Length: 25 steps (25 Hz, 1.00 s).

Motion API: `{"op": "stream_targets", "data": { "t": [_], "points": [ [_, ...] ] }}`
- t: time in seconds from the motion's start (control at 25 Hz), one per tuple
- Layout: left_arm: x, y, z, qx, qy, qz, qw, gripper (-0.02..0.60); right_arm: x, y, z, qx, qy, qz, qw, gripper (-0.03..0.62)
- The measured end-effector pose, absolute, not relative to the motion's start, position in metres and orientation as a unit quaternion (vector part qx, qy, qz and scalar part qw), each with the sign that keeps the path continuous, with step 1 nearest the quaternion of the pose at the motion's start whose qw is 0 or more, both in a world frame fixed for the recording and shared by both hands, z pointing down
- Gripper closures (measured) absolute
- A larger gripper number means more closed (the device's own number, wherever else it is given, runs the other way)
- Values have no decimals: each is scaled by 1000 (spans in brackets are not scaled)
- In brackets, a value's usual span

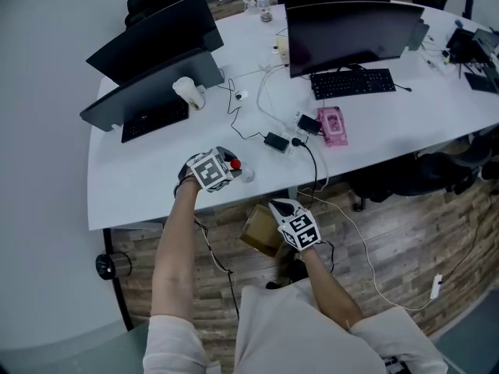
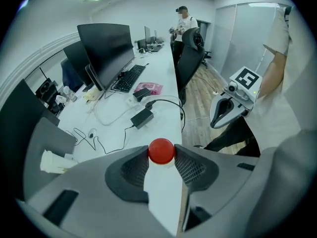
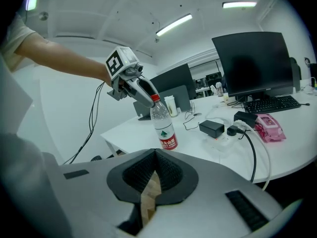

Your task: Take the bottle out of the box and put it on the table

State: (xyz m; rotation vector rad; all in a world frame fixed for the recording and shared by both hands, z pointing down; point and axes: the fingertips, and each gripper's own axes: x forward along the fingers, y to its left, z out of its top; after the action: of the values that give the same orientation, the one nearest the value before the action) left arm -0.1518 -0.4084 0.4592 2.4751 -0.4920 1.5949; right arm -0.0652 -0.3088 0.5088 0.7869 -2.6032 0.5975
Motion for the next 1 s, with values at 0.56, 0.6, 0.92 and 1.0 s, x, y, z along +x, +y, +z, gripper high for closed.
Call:
{"op": "stream_targets", "data": {
  "t": [0.56,0.6,0.92,1.0],
  "points": [
    [-184,-413,448,840,-282,455,86,331,-47,-279,504,290,-919,182,195,556],
    [-187,-409,446,843,-296,440,88,331,-45,-277,502,295,-918,181,195,557],
    [-198,-347,432,850,-425,296,97,331,-33,-266,477,356,-898,184,179,557],
    [-200,-323,432,843,-463,253,106,331,-30,-258,475,374,-891,194,172,556]
  ]
}}
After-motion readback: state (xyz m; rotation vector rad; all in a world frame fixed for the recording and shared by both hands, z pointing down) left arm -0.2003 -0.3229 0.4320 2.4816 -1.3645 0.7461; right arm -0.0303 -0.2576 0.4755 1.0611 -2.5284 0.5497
